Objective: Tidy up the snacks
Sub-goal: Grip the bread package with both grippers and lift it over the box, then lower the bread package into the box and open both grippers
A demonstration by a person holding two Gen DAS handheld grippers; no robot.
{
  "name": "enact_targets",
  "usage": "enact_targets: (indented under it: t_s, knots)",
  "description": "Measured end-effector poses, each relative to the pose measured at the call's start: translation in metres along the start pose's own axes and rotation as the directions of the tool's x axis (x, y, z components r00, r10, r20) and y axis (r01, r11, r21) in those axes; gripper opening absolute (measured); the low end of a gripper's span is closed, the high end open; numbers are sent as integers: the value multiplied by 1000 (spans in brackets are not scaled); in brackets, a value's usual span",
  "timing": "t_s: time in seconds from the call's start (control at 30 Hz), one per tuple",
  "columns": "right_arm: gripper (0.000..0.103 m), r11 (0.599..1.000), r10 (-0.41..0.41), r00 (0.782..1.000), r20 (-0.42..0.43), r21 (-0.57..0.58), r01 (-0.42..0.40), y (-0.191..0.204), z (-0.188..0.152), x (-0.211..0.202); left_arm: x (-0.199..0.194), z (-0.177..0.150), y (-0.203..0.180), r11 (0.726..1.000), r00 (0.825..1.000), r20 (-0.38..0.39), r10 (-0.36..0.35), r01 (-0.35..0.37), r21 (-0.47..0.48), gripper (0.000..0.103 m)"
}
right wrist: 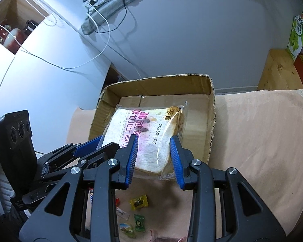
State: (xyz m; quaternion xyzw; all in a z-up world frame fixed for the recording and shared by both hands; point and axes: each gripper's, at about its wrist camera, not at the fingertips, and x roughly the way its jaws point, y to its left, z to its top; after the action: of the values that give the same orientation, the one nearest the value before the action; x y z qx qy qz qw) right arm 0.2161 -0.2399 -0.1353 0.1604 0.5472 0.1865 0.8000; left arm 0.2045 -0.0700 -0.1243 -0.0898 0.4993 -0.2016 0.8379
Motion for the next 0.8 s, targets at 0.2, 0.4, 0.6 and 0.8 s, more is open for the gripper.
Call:
enact_targets:
  t_s: [0.2, 0.4, 0.6, 0.8]
  knots:
    - [35, 999, -30, 999, -17, -17, 30, -2, 5, 11, 16, 1, 2, 1000, 999, -21, 26, -26, 6, 34]
    - [37, 995, -97, 994, -56, -5, 97, -9, 7, 27, 33, -2, 3, 997, 995, -62, 75, -73, 32, 33]
    - [37, 994, -107, 993, -46, -9, 107, -8, 2, 21, 27, -4, 2, 996, 996, -54, 78, -75, 47, 33]
    - [37, 994, -111, 994, -24, -23, 111, -2, -4, 3, 12, -3, 9, 997, 997, -34, 71, -71, 25, 33]
